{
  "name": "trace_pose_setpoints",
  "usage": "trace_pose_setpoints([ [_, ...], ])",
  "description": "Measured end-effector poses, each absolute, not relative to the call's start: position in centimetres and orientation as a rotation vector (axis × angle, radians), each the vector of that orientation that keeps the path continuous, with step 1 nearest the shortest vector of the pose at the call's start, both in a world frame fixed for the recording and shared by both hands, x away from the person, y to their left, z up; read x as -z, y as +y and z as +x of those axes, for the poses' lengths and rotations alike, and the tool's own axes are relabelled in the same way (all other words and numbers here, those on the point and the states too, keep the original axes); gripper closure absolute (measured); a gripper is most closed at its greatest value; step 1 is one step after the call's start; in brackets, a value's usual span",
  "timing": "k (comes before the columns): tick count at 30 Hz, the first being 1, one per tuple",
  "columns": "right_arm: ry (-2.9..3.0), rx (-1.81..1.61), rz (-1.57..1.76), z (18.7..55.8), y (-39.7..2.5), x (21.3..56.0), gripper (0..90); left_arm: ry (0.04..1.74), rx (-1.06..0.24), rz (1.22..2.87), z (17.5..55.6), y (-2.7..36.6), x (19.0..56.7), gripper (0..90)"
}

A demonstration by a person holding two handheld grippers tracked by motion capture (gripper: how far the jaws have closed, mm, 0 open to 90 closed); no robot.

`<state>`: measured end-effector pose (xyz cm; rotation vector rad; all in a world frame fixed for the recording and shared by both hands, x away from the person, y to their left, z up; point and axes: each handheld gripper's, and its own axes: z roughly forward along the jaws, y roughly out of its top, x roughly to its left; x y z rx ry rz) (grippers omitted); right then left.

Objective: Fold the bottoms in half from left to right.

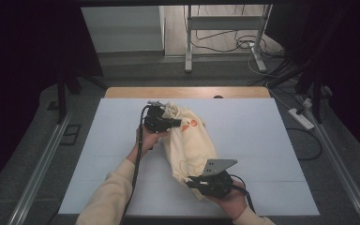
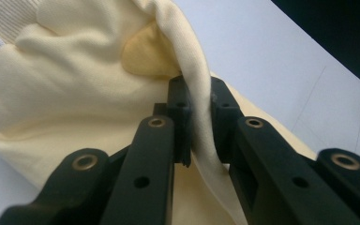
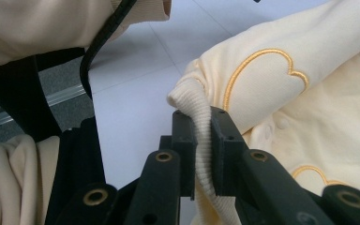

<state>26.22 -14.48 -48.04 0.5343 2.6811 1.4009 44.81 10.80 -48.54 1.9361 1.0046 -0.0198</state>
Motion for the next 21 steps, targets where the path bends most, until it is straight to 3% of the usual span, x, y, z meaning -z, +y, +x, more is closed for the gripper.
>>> trace_pose_setpoints([
  [21,2.658,-1.387,0.617,26.4,-16.9,48.5,81.5,1.015,0.027,1.954,45.5,8.7,48.9,81.2],
])
